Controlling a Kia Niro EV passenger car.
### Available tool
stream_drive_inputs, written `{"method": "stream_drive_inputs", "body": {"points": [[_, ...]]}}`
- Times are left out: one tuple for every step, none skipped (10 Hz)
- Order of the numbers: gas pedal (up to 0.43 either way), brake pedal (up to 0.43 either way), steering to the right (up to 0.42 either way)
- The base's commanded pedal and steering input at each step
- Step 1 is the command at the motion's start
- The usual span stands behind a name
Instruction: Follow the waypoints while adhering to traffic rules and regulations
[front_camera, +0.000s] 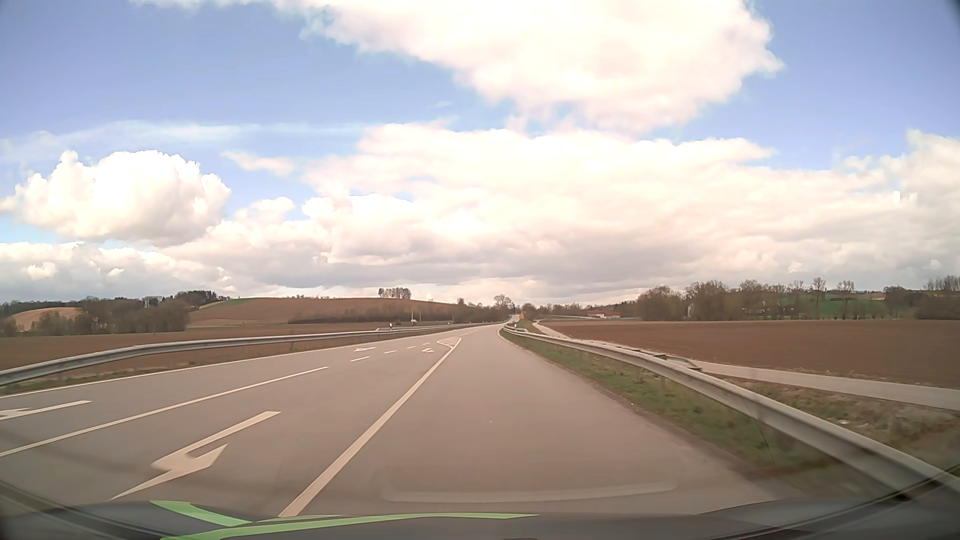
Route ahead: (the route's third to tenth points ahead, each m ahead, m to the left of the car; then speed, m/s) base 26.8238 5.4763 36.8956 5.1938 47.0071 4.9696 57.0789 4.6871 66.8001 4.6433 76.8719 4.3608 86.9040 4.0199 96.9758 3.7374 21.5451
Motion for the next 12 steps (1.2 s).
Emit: {"method": "stream_drive_inputs", "body": {"points": [[0.280,0.000,-0.003],[0.280,0.000,-0.003],[0.280,0.000,-0.003],[0.280,0.000,-0.002],[0.280,0.000,-0.002],[0.280,0.000,-0.002],[0.280,0.000,-0.002],[0.280,0.000,-0.001],[0.280,0.000,-0.001],[0.280,0.000,0.000],[0.280,0.000,0.000],[0.280,0.000,0.000]]}}
